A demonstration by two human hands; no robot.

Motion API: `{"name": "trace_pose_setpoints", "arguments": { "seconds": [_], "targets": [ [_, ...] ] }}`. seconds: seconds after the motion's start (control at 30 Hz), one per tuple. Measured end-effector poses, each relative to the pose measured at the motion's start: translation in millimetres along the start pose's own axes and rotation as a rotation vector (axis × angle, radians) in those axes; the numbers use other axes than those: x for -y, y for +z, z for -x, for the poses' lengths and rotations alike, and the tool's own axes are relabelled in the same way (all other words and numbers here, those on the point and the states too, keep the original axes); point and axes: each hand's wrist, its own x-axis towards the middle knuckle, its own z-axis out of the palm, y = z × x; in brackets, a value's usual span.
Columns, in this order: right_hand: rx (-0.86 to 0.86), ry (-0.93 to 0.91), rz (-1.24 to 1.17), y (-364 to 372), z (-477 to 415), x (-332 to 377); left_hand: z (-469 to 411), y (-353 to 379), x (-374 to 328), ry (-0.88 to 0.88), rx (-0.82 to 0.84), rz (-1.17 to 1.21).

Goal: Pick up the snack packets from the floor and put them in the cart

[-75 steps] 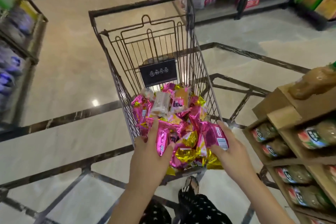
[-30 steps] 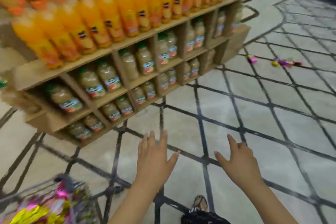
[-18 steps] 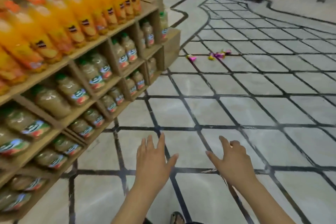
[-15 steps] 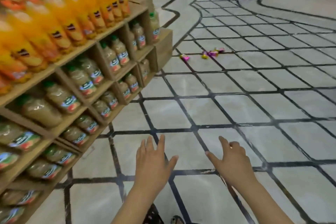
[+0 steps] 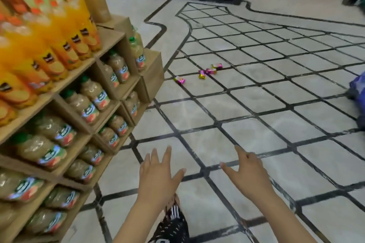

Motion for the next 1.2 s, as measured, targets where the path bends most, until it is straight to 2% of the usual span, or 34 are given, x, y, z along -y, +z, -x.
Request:
{"name": "trace_pose_setpoints", "arguments": {
  "seconds": [0.27, 0.57, 0.93, 1.2],
  "targets": [
    [-0.066, 0.082, -0.036, -48, -148, 65, -176, -93, -38, 0.156, -0.016, -0.084],
    [-0.088, 0.152, -0.023, -126, -326, 34, -357, -122, -149, 0.257, 0.004, -0.113],
    [-0.139, 0.024, 0.087, -294, -607, -9, -585, -166, -347, 0.239, -0.139, -0.038],
    [-0.057, -0.026, 0.055, -341, -761, -7, -714, -195, -399, 0.168, -0.139, -0.018]
  ]
}}
